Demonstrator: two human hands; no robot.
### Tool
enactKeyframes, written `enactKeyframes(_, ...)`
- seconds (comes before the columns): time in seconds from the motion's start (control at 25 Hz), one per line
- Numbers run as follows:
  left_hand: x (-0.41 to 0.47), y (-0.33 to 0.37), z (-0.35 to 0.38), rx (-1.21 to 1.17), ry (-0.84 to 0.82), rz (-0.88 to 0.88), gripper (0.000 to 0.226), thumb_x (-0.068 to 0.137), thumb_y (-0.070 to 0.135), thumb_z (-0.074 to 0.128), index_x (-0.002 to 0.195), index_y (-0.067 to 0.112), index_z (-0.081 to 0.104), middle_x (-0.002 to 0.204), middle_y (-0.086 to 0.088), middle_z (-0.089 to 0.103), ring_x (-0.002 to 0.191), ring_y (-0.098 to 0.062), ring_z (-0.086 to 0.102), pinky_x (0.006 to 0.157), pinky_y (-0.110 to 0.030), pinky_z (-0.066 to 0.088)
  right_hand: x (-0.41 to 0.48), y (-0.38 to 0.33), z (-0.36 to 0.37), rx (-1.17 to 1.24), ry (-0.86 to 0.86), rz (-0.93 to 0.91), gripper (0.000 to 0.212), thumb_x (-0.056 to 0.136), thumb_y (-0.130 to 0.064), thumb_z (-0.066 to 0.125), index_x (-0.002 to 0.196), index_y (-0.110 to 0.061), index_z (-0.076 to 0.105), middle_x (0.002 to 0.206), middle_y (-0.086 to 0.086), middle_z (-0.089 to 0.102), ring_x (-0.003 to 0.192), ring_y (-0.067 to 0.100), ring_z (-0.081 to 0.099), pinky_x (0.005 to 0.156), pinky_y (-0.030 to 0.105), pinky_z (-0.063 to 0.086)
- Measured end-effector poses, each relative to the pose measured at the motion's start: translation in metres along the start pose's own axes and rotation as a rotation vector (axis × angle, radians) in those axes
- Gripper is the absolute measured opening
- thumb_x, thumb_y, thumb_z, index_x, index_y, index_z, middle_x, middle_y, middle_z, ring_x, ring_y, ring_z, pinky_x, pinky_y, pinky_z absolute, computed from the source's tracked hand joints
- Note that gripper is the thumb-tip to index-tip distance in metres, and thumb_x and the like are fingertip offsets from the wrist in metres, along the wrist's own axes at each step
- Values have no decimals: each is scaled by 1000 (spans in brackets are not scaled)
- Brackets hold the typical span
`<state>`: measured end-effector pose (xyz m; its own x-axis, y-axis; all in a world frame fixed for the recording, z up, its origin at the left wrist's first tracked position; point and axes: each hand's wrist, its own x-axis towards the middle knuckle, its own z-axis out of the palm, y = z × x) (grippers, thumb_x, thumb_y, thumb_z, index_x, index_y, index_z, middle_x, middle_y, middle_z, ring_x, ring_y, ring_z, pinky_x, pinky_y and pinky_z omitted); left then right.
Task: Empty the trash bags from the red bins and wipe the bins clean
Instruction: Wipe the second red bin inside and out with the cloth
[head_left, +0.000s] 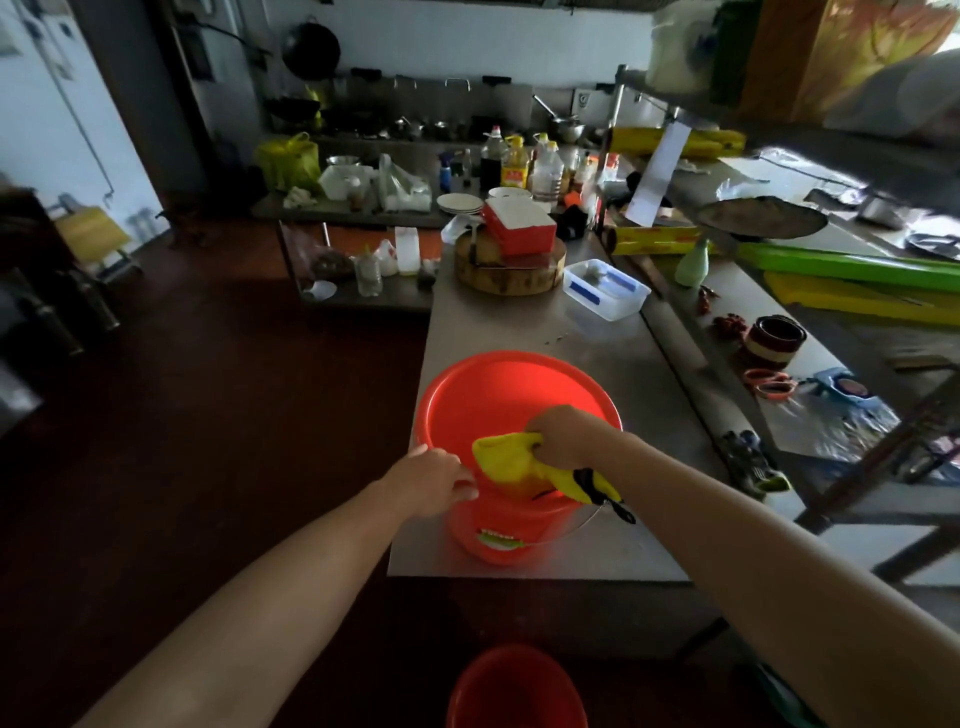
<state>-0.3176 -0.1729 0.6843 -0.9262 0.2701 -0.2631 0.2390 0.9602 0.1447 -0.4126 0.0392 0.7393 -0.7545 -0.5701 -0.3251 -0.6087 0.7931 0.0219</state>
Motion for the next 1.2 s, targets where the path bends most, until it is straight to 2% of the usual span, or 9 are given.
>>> enactKeyframes(0.16,-2,4,19,18,16,-44,55,93,63,51,131,26,59,127,3,59,131,-17,45,122,-54,15,-25,-15,33,46,-31,-27,29,88,-31,55,114,-23,66,110,4,65,99,27,65,80,44,58)
enactKeyframes(0.28,2,4,25,4,58,-62,46,98,54,51,127,19,60,127,1,59,133,-19,44,124,-50,10,-37,-17,49,-44,-43,-106,49,92,-65,39,120,-29,58,100,1,57,86,24,61,75,44,57)
enactKeyframes(0.44,6,7,26,-143,142,-94,38,98,45,55,127,20,61,128,0,59,133,-21,44,122,-45,16,-30,-10,52,-1,123,-101,57,102,-59,26,89,-20,66,89,-2,52,103,30,53,100,48,42)
enactKeyframes(0.52,9,8,28,-122,144,-83,32,102,32,51,130,19,61,130,-1,58,133,-21,44,123,-45,14,-23,-12,57,-9,118,-152,43,102,-54,40,102,-23,70,114,0,58,119,28,50,102,42,37)
enactKeyframes(0.6,13,11,30,-94,138,-104,33,102,17,46,133,17,58,132,-2,57,134,-20,42,124,-45,11,-18,-17,69,15,63,-191,38,97,-57,49,106,-21,58,111,-1,60,107,27,56,88,37,40)
enactKeyframes(0.68,17,13,32,-107,150,-107,31,102,18,46,130,17,60,130,-2,58,133,-20,43,124,-45,8,-18,-17,79,121,81,-133,50,89,-66,55,110,-23,42,94,-2,61,86,27,59,75,36,37)
enactKeyframes(0.8,18,9,36,-156,168,-110,32,103,13,46,132,16,59,130,-3,56,135,-18,39,124,-43,3,-12,-16,90,34,174,-163,72,87,-72,53,141,-29,31,108,0,69,98,26,66,85,40,44)
enactKeyframes(1.08,16,-21,37,-181,144,-34,28,99,26,58,122,11,64,134,-8,56,142,-21,36,125,-44,5,-9,11,105,-80,350,-321,72,88,-77,43,139,-26,49,117,-3,69,106,24,67,92,37,47)
enactKeyframes(1.2,13,-52,31,-95,107,12,30,99,34,55,125,20,62,146,-1,52,151,-17,24,126,-42,5,-12,47,107,-110,389,-435,68,87,-63,61,139,-19,57,118,2,69,107,27,67,97,39,50)
